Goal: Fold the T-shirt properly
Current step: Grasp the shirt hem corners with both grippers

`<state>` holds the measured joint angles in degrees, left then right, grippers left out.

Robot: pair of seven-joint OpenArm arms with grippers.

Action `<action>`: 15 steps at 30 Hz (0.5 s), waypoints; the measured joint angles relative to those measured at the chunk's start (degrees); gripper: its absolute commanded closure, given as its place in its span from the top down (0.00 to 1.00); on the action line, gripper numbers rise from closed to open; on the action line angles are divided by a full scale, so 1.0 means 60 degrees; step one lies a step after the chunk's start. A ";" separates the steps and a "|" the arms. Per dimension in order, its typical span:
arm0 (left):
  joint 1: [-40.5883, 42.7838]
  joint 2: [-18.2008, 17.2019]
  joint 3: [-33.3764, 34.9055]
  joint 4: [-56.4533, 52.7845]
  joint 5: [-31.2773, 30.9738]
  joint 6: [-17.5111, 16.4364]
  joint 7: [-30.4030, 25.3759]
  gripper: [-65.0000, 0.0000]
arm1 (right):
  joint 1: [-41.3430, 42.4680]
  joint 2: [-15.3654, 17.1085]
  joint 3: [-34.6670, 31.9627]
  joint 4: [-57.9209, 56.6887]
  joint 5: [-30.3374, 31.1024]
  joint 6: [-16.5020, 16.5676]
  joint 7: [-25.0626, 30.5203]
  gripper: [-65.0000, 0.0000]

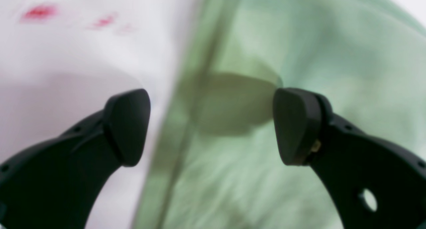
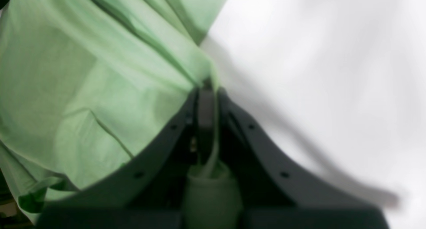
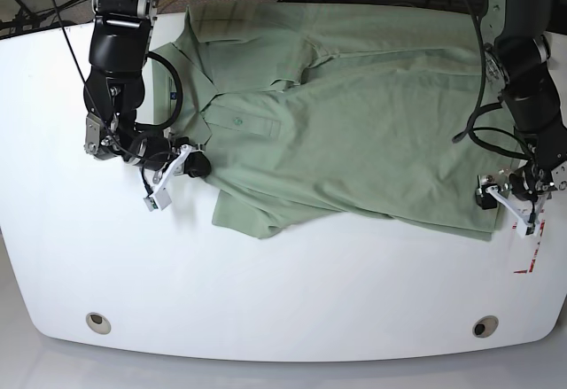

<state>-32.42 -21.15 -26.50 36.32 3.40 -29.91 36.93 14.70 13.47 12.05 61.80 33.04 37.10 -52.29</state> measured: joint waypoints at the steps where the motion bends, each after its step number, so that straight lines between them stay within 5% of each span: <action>1: -0.0022 -0.0004 0.0000 -0.0091 -0.0040 -0.0171 -0.0033 0.83 | 0.0000 0.0000 0.0000 0.0000 -0.0007 0.0004 -0.0004 0.00; 8: 0.0004 -0.0025 -0.0011 -0.0171 -0.0106 -0.1045 -0.0044 0.78 | 0.0000 -0.0157 0.0015 0.0000 -0.0007 0.0000 -0.0004 0.00; 15: 0.0142 0.0000 -0.0047 -0.0240 -0.0896 -0.1133 -0.0058 0.20 | -0.0004 -0.0178 0.0018 0.0000 -0.0007 0.0000 -0.0004 0.00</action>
<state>-31.57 -21.15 -26.79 34.87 -1.98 -36.71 36.58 14.68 12.40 12.16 61.80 32.99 37.10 -52.31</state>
